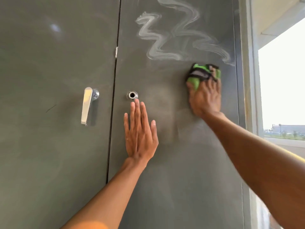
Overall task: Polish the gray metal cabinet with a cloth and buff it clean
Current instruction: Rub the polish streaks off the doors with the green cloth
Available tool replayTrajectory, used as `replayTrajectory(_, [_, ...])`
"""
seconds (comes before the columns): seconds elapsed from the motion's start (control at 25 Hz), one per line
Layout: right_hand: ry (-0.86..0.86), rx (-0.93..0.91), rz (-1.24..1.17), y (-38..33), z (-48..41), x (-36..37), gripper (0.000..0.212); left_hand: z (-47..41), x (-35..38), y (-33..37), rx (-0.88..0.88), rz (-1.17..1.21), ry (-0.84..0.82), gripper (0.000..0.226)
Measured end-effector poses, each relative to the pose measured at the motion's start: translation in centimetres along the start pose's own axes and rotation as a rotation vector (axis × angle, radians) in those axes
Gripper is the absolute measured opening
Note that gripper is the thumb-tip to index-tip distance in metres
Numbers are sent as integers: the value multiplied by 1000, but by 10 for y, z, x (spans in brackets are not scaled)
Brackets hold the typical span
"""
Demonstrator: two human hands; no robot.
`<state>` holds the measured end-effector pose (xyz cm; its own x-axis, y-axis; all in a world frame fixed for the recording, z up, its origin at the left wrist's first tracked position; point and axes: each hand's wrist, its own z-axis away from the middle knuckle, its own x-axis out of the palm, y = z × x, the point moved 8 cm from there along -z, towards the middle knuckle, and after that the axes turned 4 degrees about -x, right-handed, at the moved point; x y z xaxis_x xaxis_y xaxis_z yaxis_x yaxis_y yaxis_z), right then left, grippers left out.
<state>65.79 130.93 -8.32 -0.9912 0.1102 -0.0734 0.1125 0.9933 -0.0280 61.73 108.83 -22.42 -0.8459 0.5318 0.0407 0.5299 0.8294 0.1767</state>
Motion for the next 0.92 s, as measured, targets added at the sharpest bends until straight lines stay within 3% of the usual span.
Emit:
replayTrajectory(0.12, [-65,308,-67,60,10,-12,77,-4,4,5,28,13,-23,63])
replayTrajectory(0.2, [-60,300,-58,42,10,-11,79,-4,8,5,-4,3,-27,62])
replayTrajectory(0.4, [-77,-376,14,-81,34,8,63,-5,14,33,0,-20,5,60])
replayTrajectory(0.48, [-100,-449,-22,-76,35,13,65,-4,18,38,-34,-14,6,60])
replayTrajectory(0.56, [-71,-323,-37,-33,22,7,70,0,24,40,-22,-16,-10,60])
replayTrajectory(0.68, [-65,88,-61,62,13,-6,74,10,27,44,40,-40,-28,60])
replayTrajectory(0.76, [-55,261,-106,93,20,-10,75,11,26,41,53,-43,-27,60])
replayTrajectory(0.84, [-42,360,-136,94,27,-9,74,12,27,40,56,-44,-27,60])
replayTrajectory(0.92, [-43,326,-113,67,35,-5,79,12,27,40,57,-53,-14,59])
